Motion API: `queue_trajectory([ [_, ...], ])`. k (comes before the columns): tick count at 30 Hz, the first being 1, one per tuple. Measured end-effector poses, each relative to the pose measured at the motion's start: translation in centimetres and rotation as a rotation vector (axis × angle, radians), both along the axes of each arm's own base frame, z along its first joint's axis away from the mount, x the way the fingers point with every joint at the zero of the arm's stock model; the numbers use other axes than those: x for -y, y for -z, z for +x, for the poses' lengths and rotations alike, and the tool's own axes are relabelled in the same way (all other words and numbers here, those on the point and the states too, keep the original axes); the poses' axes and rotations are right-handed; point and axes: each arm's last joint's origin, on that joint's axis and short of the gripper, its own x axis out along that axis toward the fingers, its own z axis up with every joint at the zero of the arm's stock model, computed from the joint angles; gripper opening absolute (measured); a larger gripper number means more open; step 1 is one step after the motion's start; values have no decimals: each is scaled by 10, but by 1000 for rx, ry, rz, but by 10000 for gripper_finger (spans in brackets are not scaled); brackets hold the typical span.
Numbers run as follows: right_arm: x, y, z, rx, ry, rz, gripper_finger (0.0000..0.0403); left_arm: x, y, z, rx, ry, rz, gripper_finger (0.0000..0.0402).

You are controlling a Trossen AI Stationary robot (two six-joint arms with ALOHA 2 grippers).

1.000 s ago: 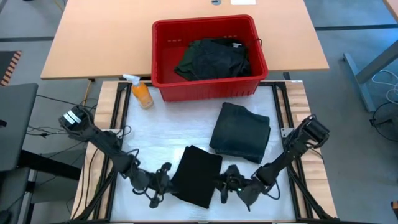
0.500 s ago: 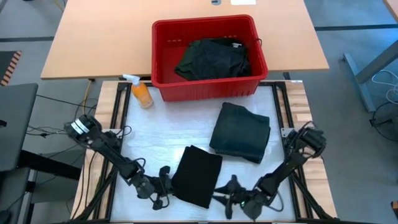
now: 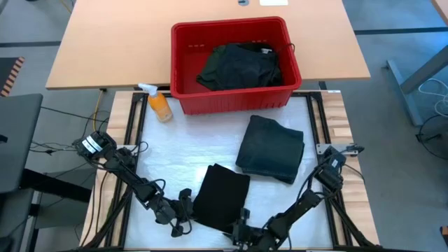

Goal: Fold Laundry from Bin
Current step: Fold the black shirt, then stack the black shirt on top of the dark blue pants

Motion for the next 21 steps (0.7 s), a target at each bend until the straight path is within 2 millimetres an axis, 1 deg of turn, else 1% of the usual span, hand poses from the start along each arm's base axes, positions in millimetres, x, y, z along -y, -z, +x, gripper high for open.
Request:
queue_trajectory([
  [3,-5,0,-1,-3,0,1,163,0,0,0,-5,9,-5,0],
  [6,-4,-14,-3,-4,-41,-45,163,0,0,0,-7,13,-10,0],
  [7,-4,-23,-3,-1,-59,-64,163,0,-1,0,-8,18,-13,0],
  [9,-2,-48,-5,24,-81,-77,163,-1,-6,1,-5,33,-35,0],
  [11,1,-75,-8,48,-86,-64,163,-2,-15,-1,5,48,-57,0],
  [13,6,-95,-13,54,-73,-38,163,-4,-26,-3,18,47,-67,0],
  [15,12,-110,-19,45,-28,31,164,-8,-38,-7,21,45,-68,0],
  [18,25,-130,-30,22,129,250,168,-17,-60,-15,42,0,-79,0],
  [19,29,-133,-34,1,181,310,170,-20,-67,-18,56,-41,-82,0],
  [21,37,-134,-42,-53,272,368,179,-28,-79,-22,98,-157,-106,0],
])
